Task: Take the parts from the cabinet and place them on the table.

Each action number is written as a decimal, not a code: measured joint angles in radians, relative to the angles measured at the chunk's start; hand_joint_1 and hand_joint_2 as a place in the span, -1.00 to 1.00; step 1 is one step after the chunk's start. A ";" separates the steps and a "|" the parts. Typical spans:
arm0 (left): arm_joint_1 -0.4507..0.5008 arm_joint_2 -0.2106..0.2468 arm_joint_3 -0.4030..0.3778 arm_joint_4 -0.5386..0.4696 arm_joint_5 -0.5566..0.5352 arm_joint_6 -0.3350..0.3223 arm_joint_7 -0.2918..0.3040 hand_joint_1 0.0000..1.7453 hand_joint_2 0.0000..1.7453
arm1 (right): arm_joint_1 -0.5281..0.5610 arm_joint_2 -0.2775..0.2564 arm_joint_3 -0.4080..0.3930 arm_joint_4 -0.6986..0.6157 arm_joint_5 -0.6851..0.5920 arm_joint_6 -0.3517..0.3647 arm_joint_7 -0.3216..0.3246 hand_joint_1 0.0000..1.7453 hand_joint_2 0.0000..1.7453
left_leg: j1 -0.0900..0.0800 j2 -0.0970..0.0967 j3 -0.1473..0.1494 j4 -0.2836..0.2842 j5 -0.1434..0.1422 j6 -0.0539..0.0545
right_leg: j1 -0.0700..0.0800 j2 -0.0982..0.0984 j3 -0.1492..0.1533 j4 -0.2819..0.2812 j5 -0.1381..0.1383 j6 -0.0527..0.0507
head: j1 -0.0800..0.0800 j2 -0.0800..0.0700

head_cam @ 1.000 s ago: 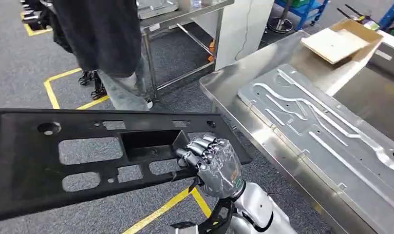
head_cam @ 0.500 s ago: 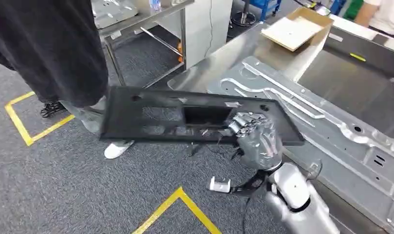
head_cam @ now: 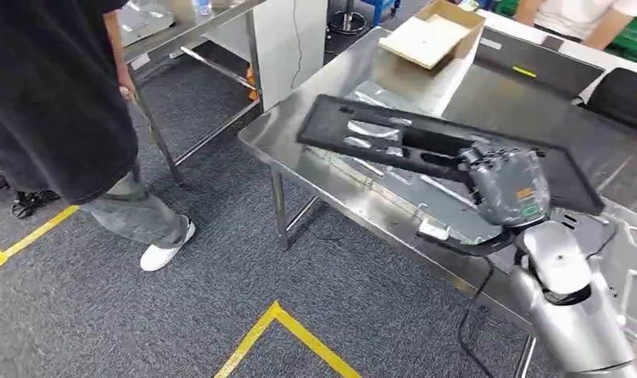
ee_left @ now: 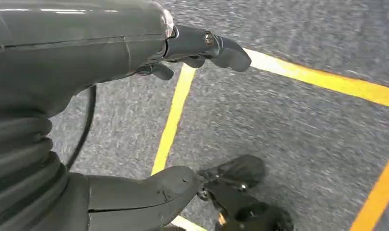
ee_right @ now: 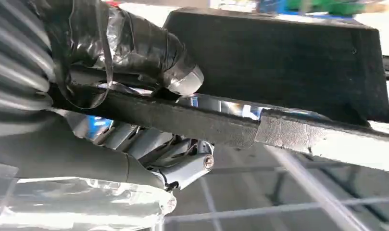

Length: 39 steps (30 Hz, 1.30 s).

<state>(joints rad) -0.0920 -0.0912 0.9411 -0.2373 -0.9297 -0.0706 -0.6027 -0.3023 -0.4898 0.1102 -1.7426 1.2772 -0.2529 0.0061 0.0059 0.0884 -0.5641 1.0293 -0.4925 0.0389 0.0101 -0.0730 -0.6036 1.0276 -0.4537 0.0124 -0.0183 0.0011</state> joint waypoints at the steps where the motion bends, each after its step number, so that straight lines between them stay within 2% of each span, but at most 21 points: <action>1: 0.000 0.000 0.003 0.000 0.000 0.000 0.000 -1.00 1.00 | -0.004 -0.008 -0.007 0.005 -0.001 0.002 0.000 1.00 1.00 | -0.001 0.012 0.002 -0.001 -0.001 -0.005 | 0.001 0.012 -0.003 0.001 0.000 -0.002 | 0.000 0.000; 3: -0.002 0.000 0.005 0.000 0.000 -0.001 0.000 -1.00 1.00 | -0.006 -0.022 -0.014 0.014 -0.002 0.002 0.000 1.00 1.00 | -0.002 0.036 0.012 -0.007 -0.005 -0.015 | 0.000 0.037 -0.005 -0.002 0.001 -0.010 | 0.000 0.000; 4: -0.004 0.000 0.005 0.000 0.000 -0.001 -0.002 -1.00 1.00 | -0.005 -0.030 -0.017 0.017 -0.001 0.004 0.002 1.00 1.00 | -0.001 0.026 0.010 -0.002 -0.017 -0.023 | -0.016 0.047 0.006 -0.013 0.007 -0.018 | -0.001 0.000; 5: -0.005 0.002 0.006 0.000 0.000 -0.001 -0.005 -1.00 1.00 | -0.012 -0.037 -0.021 0.021 0.002 0.009 0.010 1.00 1.00 | 0.001 -0.027 -0.001 0.031 -0.038 -0.026 | -0.016 0.058 0.007 -0.016 0.009 -0.024 | 0.000 0.000; 6: -0.005 0.001 0.008 0.000 0.000 -0.002 -0.006 -1.00 1.00 | -0.018 -0.039 -0.024 0.027 0.001 0.014 0.018 1.00 1.00 | 0.003 -0.060 -0.031 0.095 -0.073 -0.026 | -0.016 0.064 0.007 -0.016 0.009 -0.029 | -0.002 0.000; 8: 0.000 0.000 0.013 0.000 0.001 -0.002 -0.008 -1.00 1.00 | -0.020 -0.050 -0.035 0.043 -0.009 0.020 0.031 1.00 1.00 | 0.003 -0.081 -0.115 0.259 -0.137 -0.029 | -0.015 0.090 0.007 -0.014 0.008 -0.031 | -0.001 0.000; 9: 0.002 0.000 0.014 0.000 0.001 -0.002 -0.010 -1.00 1.00 | -0.020 -0.059 -0.047 0.055 -0.016 0.022 0.036 1.00 1.00 | 0.003 -0.082 -0.148 0.310 -0.142 -0.029 | -0.013 0.103 0.007 -0.012 0.007 -0.032 | -0.002 0.000; 11: 0.003 0.000 0.014 0.000 0.003 -0.002 -0.014 -1.00 1.00 | -0.019 -0.085 -0.086 0.080 -0.030 0.025 0.043 1.00 1.00 | 0.003 -0.085 -0.141 0.258 -0.074 -0.023 | -0.013 0.128 0.008 -0.005 0.001 -0.032 | -0.002 0.000; 13: 0.002 0.001 0.017 0.000 0.003 -0.002 -0.016 -1.00 1.00 | -0.019 -0.107 -0.131 0.099 -0.041 0.025 0.047 1.00 1.00 | 0.001 -0.095 -0.073 0.086 0.027 -0.008 | -0.012 0.138 0.008 0.009 -0.011 -0.030 | -0.001 0.000; 14: 0.002 0.002 0.019 0.000 0.003 -0.001 -0.016 -1.00 1.00 | -0.018 -0.114 -0.148 0.109 -0.042 0.025 0.048 1.00 1.00 | 0.000 -0.111 -0.055 0.044 0.027 0.000 | -0.013 0.145 0.006 0.015 -0.016 -0.027 | -0.001 0.000; 18: -0.003 0.002 0.020 0.000 0.003 0.001 -0.019 -1.00 1.00 | 0.000 -0.157 -0.191 0.143 -0.023 0.052 0.045 1.00 1.00 | -0.005 -0.107 -0.045 0.020 0.024 0.005 | -0.016 0.162 -0.002 0.013 -0.015 -0.002 | -0.002 0.000; 19: -0.003 0.000 0.020 0.000 0.002 0.001 -0.020 -1.00 1.00 | 0.005 -0.170 -0.196 0.150 -0.018 0.057 0.044 1.00 1.00 | 0.007 -0.101 -0.039 0.003 0.034 0.014 | -0.017 0.157 -0.004 0.018 -0.021 0.001 | -0.002 0.000; 21: -0.004 0.001 0.021 0.000 0.002 0.000 -0.022 -1.00 1.00 | 0.006 -0.183 -0.203 0.166 -0.011 0.060 0.034 1.00 1.00 | 0.005 -0.095 -0.035 -0.004 0.038 0.020 | -0.017 0.099 -0.030 0.077 -0.062 0.015 | 0.000 0.000; 24: -0.001 0.001 0.023 0.000 0.002 0.000 -0.023 -1.00 1.00 | 0.018 -0.187 -0.207 0.177 -0.008 0.061 0.031 1.00 1.00 | 0.006 -0.086 -0.035 -0.003 0.034 0.021 | -0.032 0.083 -0.135 0.281 -0.144 0.033 | 0.000 0.000; 26: -0.001 0.000 0.023 0.000 0.002 0.000 -0.023 -1.00 1.00 | 0.026 -0.187 -0.207 0.184 -0.007 0.061 0.027 1.00 1.00 | 0.008 -0.082 -0.032 -0.003 0.031 0.017 | -0.045 0.078 -0.131 0.255 -0.099 0.043 | 0.000 0.000; 28: -0.001 0.000 0.024 0.000 0.002 -0.001 -0.023 -1.00 1.00 | 0.026 -0.190 -0.207 0.190 -0.005 0.061 0.027 1.00 1.00 | 0.013 -0.079 -0.026 0.001 0.023 0.005 | -0.054 0.067 -0.051 0.090 -0.004 0.053 | 0.000 0.000; 29: -0.001 0.000 0.025 0.000 0.002 -0.001 -0.024 -1.00 1.00 | 0.026 -0.191 -0.207 0.191 0.003 0.062 0.027 1.00 1.00 | 0.013 -0.077 -0.025 0.004 0.017 -0.003 | -0.057 0.056 -0.022 0.024 0.004 0.057 | 0.000 0.000; 30: -0.003 0.002 0.027 0.000 0.002 -0.001 -0.026 -1.00 1.00 | 0.023 -0.194 -0.207 0.193 0.013 0.068 0.025 1.00 1.00 | 0.007 -0.077 -0.026 0.009 0.015 -0.009 | -0.042 0.059 -0.016 0.013 -0.002 0.049 | -0.001 0.000; 35: -0.003 0.002 0.029 0.000 -0.003 -0.005 -0.037 -1.00 1.00 | 0.015 -0.219 -0.196 0.216 0.046 0.109 -0.005 1.00 1.00 | 0.011 -0.078 -0.022 0.018 -0.004 -0.037 | -0.044 0.066 -0.012 0.010 -0.003 0.002 | -0.001 0.000; 36: -0.004 0.001 0.030 0.000 -0.003 -0.005 -0.041 -1.00 1.00 | 0.006 -0.222 -0.194 0.220 0.044 0.110 -0.019 -1.00 -1.00 | 0.012 -0.079 -0.044 0.064 -0.034 -0.037 | -0.042 0.066 -0.011 0.010 -0.004 -0.007 | -0.001 0.000; 39: -0.004 0.002 0.034 0.000 -0.008 -0.001 -0.043 -1.00 1.00 | -0.022 -0.222 -0.159 0.231 0.033 0.111 -0.066 -1.00 -1.00 | 0.009 -0.080 -0.157 0.294 -0.133 -0.035 | -0.030 0.074 -0.010 0.011 -0.007 -0.019 | -0.001 0.000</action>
<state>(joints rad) -0.0956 -0.0889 0.9750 -0.2373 -0.9376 -0.0714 -0.6455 -0.3245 -0.7118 -0.0486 -1.5114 1.3104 -0.1419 -0.0594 0.0153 0.0081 -0.7208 1.3236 -0.6259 0.0038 -0.0199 0.0007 -0.6136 1.0381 -0.4607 -0.0065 -0.0195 0.0011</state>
